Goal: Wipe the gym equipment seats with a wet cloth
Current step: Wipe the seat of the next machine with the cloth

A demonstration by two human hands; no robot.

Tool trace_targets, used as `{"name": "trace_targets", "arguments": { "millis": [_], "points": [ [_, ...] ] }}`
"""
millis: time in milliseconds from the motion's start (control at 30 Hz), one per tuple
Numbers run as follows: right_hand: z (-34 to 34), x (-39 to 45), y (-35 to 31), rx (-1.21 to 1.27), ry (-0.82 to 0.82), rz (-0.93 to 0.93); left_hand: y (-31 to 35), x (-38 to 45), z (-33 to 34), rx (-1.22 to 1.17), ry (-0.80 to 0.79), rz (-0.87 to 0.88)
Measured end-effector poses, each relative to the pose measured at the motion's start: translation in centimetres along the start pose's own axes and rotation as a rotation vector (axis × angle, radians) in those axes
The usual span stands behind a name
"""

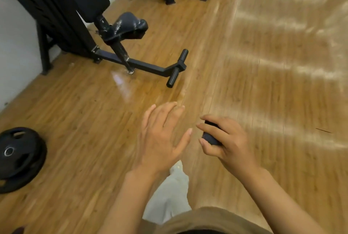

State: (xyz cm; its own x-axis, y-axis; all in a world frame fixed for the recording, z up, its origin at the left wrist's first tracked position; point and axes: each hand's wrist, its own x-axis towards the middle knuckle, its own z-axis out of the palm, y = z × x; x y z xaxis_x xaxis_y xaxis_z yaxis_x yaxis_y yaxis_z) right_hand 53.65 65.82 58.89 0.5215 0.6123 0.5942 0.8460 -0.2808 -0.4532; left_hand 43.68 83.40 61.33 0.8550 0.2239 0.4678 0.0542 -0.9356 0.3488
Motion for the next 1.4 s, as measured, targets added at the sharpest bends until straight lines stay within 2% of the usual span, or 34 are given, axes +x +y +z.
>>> {"name": "trace_targets", "arguments": {
  "millis": [200, 367, 733, 900, 1000, 1167, 1400],
  "points": [
    [5.2, 11.2, 3.8, -0.009, -0.081, -0.096, -7.6, 8.5, 1.2, 0.013, 0.023, -0.111],
    [10.0, 19.4, 7.4, -0.029, -0.155, -0.292, -13.1, 13.3, 1.7, 0.048, 0.015, -0.203],
    [24.3, 37.2, 18.2, 0.101, -0.238, -0.578, -25.9, 24.4, 5.5, 0.234, -0.025, -0.470],
    [29.7, 47.9, 22.4, 0.105, -0.275, -0.751, -31.2, 31.9, 5.8, 0.299, 0.038, -0.523],
    [32.3, 51.8, 23.2, 0.126, -0.250, -0.782, -33.4, 35.4, 6.1, 0.305, 0.055, -0.535],
    [35.1, 55.7, 23.6, 0.142, -0.193, -0.734, -37.9, 40.0, 6.3, 0.328, 0.037, -0.499],
    [38.5, 58.3, 25.7, 0.117, -0.189, -0.683, -43.4, 41.0, 6.2, 0.344, -0.019, -0.545]
  ]
}}
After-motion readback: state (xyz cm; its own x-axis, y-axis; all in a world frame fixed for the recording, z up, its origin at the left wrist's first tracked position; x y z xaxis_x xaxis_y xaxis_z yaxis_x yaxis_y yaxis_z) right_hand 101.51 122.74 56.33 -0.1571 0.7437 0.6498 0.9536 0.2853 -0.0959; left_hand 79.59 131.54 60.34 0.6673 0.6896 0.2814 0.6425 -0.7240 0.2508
